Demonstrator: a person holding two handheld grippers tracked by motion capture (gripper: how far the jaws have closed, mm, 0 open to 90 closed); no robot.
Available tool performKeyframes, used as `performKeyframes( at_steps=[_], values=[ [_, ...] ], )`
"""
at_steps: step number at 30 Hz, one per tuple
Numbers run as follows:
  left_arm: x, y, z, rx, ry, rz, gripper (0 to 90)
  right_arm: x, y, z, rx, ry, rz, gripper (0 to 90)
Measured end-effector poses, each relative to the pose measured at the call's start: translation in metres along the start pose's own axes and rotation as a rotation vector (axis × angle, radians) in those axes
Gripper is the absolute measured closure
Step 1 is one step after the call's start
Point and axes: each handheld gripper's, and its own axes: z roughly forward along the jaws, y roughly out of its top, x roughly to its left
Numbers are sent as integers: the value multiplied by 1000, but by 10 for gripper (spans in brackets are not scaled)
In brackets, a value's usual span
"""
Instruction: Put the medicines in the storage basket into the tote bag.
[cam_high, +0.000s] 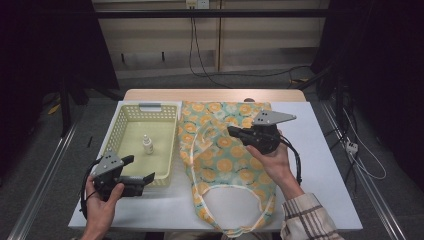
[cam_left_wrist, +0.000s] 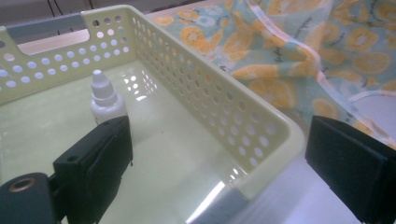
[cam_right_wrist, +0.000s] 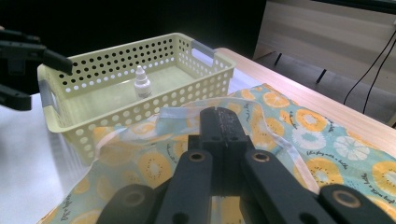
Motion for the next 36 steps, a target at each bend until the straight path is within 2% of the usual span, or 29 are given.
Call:
performKeyframes(
  at_steps=[5,6,9,13,16,20,22,24,25,27,28,31,34,36],
  values=[
    [13,9,4,12,-19,4,76,0,-2,3,10,2,1,900],
    [16,10,4,10,-17,11,76,-1,-2,3,9,2,2,900],
    [24,15,7,29,-16,-13,66,-1,-2,4,11,0,1,900],
    [32,24,12,51,4,6,76,-2,-2,6,13,4,5,900],
    [37,30,18,55,-3,-15,76,-2,-2,6,13,6,4,900],
    [42,37,28,62,20,-6,76,-3,-2,6,12,6,6,900],
    [45,40,34,90,22,0,74,-3,-2,7,13,5,4,900],
    [48,43,40,89,34,-4,77,-2,-2,7,11,7,4,900],
    [50,45,43,101,30,-12,77,-2,-2,8,11,7,5,900],
    [51,49,50,94,36,-7,81,-3,-2,8,11,7,4,900],
    [51,51,52,106,35,2,85,-3,-2,9,11,7,5,900],
    [56,53,61,104,45,-16,102,-3,-2,9,11,11,5,900],
    [62,52,71,146,70,-9,106,-3,-2,9,11,12,7,900],
    [66,50,77,180,67,-17,118,-3,-2,9,11,13,5,900]
  ],
)
